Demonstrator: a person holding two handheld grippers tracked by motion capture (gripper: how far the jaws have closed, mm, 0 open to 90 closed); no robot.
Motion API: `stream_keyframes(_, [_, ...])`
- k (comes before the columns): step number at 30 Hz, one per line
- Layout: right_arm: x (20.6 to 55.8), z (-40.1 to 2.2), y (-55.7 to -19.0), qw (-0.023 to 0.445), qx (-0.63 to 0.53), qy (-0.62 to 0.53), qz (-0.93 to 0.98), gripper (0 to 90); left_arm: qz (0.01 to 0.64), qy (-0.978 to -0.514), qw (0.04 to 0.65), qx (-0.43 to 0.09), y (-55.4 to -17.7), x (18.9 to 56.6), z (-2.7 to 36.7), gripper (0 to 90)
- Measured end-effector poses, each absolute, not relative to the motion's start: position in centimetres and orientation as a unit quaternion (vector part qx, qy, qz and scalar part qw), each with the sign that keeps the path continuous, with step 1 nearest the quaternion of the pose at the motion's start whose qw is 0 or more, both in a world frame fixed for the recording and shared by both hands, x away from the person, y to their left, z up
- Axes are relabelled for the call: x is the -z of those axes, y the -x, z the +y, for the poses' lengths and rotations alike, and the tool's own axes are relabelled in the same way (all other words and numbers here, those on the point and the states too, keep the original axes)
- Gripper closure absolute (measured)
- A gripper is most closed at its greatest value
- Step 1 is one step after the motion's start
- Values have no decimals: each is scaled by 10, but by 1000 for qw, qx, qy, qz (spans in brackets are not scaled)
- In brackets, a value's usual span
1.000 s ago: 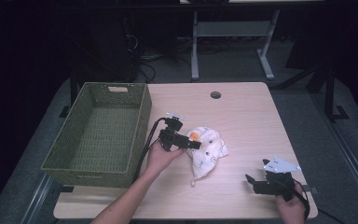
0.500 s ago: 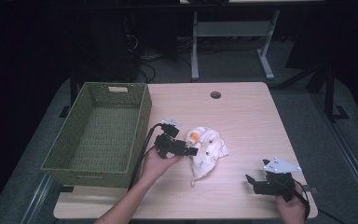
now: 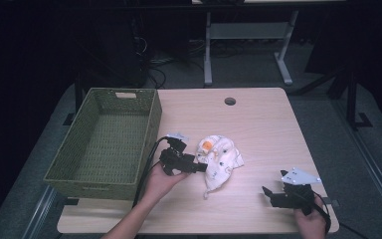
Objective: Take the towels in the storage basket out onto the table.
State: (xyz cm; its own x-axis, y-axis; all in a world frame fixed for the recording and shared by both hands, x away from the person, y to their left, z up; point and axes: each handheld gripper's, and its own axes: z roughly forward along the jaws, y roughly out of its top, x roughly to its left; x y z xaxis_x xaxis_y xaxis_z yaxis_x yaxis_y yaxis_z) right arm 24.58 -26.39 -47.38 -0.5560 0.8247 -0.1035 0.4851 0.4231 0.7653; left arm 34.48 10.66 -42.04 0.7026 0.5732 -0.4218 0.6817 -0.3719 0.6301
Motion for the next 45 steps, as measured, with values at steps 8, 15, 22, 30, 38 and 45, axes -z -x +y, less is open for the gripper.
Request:
stream_keyframes(8, [474, -264, -246, 242, -352, -404, 809, 137, 378, -822, 420, 69, -335, 424, 114, 269])
stream_keyframes(15, [474, -263, -246, 242, -352, -403, 809, 137, 378, -820, 423, 70, -326, 425, 120, 267])
stream_keyframes(22, [474, -263, -246, 241, -352, -404, 809, 137, 374, -822, 423, 71, -318, 427, 127, 268])
stream_keyframes(30, [475, -262, -246, 242, -351, -403, 810, 137, 371, -824, 421, 75, -309, 431, 132, 264])
stream_keyframes(38, [475, -261, -246, 239, -349, -405, 811, 137, 360, -828, 424, 70, -295, 430, 132, 264])
stream_keyframes(45, [475, -261, -245, 238, -351, -405, 810, 137, 358, -832, 418, 71, -287, 444, 136, 260])
